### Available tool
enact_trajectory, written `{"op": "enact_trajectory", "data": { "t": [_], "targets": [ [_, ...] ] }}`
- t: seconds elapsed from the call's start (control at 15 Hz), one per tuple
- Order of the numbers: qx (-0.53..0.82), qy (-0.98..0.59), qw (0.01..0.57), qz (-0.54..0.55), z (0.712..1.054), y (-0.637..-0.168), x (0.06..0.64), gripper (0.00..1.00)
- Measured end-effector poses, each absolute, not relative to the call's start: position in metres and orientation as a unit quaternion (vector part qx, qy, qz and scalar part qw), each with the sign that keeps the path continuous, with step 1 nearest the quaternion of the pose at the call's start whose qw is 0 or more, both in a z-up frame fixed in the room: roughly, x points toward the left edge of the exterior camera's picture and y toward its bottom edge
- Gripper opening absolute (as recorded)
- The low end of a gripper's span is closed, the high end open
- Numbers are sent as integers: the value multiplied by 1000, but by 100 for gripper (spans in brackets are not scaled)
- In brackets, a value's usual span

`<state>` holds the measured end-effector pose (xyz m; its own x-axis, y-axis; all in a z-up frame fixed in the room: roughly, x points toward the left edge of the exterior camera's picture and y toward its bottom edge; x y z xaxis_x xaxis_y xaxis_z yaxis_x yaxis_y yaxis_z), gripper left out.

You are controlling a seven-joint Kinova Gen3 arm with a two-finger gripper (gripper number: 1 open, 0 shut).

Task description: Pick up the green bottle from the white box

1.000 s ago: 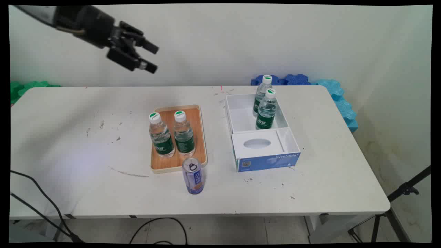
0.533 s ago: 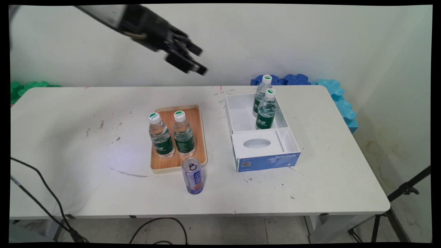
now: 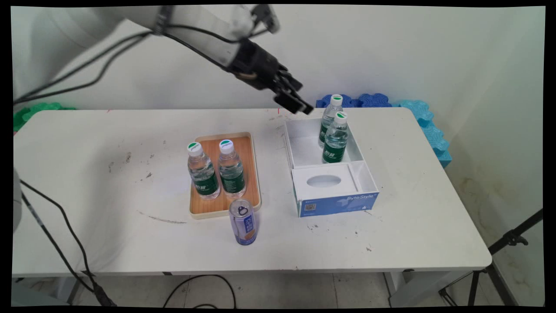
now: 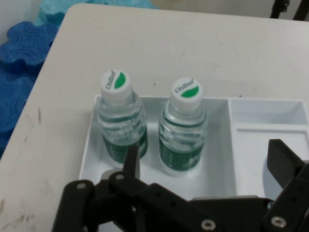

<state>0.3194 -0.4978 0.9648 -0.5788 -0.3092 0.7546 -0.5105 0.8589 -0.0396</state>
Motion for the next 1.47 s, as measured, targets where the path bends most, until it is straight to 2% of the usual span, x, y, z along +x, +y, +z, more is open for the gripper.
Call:
{"op": "enact_trajectory", "data": {
  "t": [0.6,1.33,1.4,1.47],
  "targets": [
    [255,-875,393,120,885,-544,261,100],
    [253,-877,393,114,843,-558,232,100],
    [252,-877,393,114,841,-559,231,0],
    [251,-877,393,114,839,-559,230,0]
  ]
}}
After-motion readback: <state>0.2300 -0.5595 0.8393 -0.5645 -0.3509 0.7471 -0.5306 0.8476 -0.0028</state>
